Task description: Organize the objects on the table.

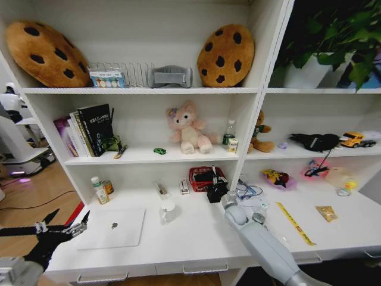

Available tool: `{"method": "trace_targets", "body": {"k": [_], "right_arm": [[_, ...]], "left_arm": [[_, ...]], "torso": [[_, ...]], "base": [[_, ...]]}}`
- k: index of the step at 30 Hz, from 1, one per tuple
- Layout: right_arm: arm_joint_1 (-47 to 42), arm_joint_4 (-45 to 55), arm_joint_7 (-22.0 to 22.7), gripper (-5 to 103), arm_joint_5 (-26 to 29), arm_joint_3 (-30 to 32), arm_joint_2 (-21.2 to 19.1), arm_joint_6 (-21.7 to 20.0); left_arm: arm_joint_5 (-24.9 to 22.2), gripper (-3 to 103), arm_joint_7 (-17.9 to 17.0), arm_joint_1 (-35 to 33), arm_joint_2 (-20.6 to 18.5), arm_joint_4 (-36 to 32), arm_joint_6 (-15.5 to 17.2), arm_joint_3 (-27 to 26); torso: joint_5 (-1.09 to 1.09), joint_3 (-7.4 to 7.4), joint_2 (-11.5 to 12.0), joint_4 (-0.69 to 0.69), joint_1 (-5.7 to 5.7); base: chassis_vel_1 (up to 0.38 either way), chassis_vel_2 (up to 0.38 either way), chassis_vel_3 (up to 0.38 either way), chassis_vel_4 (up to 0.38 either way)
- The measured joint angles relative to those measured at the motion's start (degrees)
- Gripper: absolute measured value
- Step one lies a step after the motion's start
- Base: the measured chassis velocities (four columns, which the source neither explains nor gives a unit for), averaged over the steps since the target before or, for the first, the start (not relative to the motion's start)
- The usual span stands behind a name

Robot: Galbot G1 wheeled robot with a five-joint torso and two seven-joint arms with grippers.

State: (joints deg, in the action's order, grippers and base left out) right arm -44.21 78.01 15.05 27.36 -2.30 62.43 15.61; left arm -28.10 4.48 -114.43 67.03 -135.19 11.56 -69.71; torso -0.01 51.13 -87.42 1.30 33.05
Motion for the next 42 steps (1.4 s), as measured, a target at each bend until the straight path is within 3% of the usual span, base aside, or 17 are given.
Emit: {"method": "trace_targets", "body": {"k": [8, 14, 15, 19, 21, 27, 32, 37, 40, 42], "right_arm": [[-1.0, -0.8, -0.1, 7, -0.3, 0.3, 0.4, 0.4], [-1.8, 0.1, -0.9, 25, 0.5, 0.9, -0.2, -0.5], [-1.8, 0.3, -1.0, 36, 0.6, 1.0, -0.4, -0.5], [-2.4, 1.1, -0.9, 41, 0.8, 1.0, -0.8, -1.0], [-4.4, 4.5, -0.4, 58, 0.8, 1.5, -3.0, -2.4], [-9.7, 14.8, -1.5, 75, 2.7, 3.9, -7.5, -5.3], [-20.6, 29.1, 0.9, 95, 2.4, 10.1, -11.3, -6.1], [-32.6, 36.6, 1.9, 99, 1.5, 17.9, -11.8, -7.1], [-45.8, 42.2, -0.9, 100, -0.8, 27.9, -10.4, -6.5], [-57.3, 46.2, -3.0, 100, -4.4, 35.5, -6.9, -4.1]], "left_arm": [[0.0, 100, 0.0, 0.0, 0.0, 0.0, 0.0, 0.0], [0.0, 100, 0.0, 0.0, 0.0, 0.0, 0.0, 0.0], [0.0, 100, 0.0, 0.0, 0.0, 0.0, 0.0, 0.0], [0.0, 100, 0.0, 0.0, 0.0, 0.0, 0.0, 0.0], [0.0, 100, 0.0, 0.0, 0.0, 0.0, 0.0, 0.0], [0.0, 100, 0.0, 0.0, 0.0, 0.0, 0.0, 0.0], [0.0, 100, 0.0, 0.0, 0.0, 0.0, 0.0, 0.0], [0.0, 100, 0.0, 0.0, 0.0, 0.0, 0.0, 0.0], [0.0, 100, 0.0, 0.0, 0.0, 0.0, 0.0, 0.0], [0.0, 100, 0.0, 0.0, 0.0, 0.0, 0.0, 0.0]], "torso": [[0.01, 0.00, 0.0, 0.00, 0.00], [0.01, 0.00, 0.0, 0.00, 0.00], [0.01, 0.00, 0.0, 0.00, 0.00], [0.01, 0.00, 0.0, 0.00, 0.00], [0.02, 0.00, 0.0, -0.01, 0.00], [0.01, 0.00, 0.0, 0.01, 0.00], [0.01, -0.01, 0.0, -0.01, 0.00], [0.05, 0.00, 0.0, 0.01, 0.00], [-0.01, -0.01, 0.0, 0.02, -0.01], [0.01, -0.02, 0.0, 0.02, -0.01]], "base": [[0.000, 0.000, 0.000, 0.000], [0.000, 0.000, 0.000, 0.000], [0.000, 0.000, 0.000, 0.000], [0.000, 0.000, 0.000, 0.000], [0.000, 0.000, 0.000, 0.000], [0.000, 0.000, 0.000, 0.000], [0.000, 0.000, 0.000, 0.000], [0.000, 0.000, 0.000, 0.000], [0.000, 0.000, 0.000, 0.000], [0.000, 0.000, 0.000, 0.000]]}}
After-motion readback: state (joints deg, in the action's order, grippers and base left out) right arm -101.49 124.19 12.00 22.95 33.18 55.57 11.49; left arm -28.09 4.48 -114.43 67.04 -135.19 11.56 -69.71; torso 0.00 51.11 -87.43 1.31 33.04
